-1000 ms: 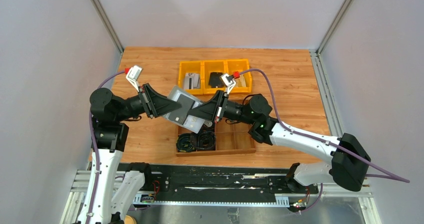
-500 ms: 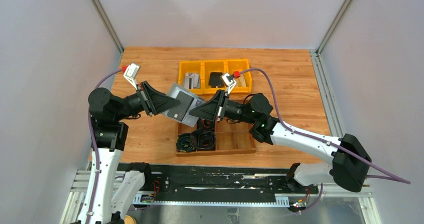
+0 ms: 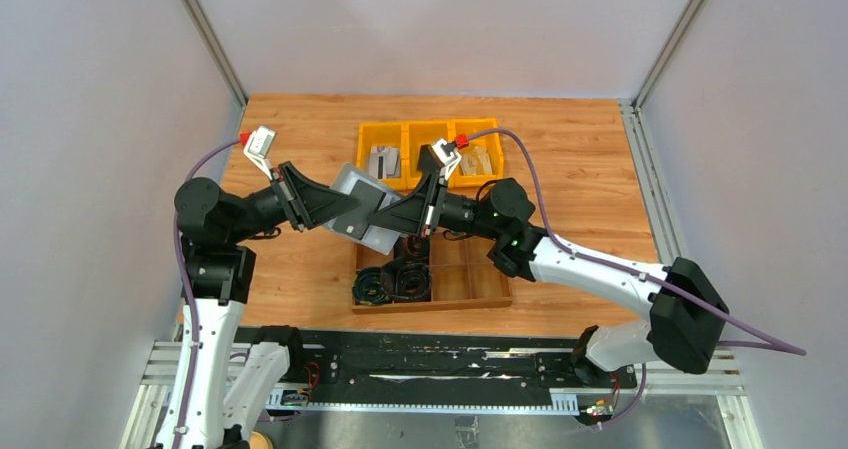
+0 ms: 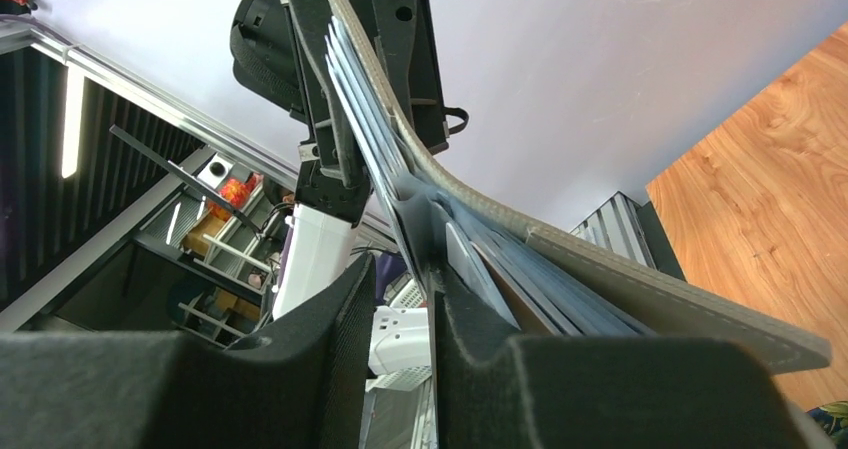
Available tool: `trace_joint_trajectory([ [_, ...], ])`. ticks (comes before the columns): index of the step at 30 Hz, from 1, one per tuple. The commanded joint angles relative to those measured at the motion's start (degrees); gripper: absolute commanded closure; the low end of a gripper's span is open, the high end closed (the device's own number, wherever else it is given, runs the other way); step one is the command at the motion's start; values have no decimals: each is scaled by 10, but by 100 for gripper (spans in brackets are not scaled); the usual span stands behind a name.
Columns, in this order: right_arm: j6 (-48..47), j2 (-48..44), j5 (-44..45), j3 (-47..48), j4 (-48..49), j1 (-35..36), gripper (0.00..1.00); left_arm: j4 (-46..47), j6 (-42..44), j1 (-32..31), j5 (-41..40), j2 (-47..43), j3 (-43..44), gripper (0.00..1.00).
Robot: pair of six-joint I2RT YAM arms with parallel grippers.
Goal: Take the credit cards out of the card holder
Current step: Remove the credit card from the card holder.
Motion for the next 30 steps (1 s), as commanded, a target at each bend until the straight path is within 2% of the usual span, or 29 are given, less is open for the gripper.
trace_joint_trajectory([
  [1,15,16,13,4,32,-7,77,25,-22,-4,28,-15,3,82],
  [5,22,16,11,0,49,-7,93,26,-27,-4,32,-15,0,68],
  [7,21,12,10,-4,50,-6,99,25,-29,-4,36,-14,-2,66],
  [9,19,6,13,-10,49,-6,100,26,-31,-3,36,-14,-5,65],
  [21,14,-23,20,-55,58,-6,100,74,-71,-4,33,-9,-1,75],
  [30,13,-35,23,-72,57,-6,100,78,-62,-3,25,-9,4,90],
])
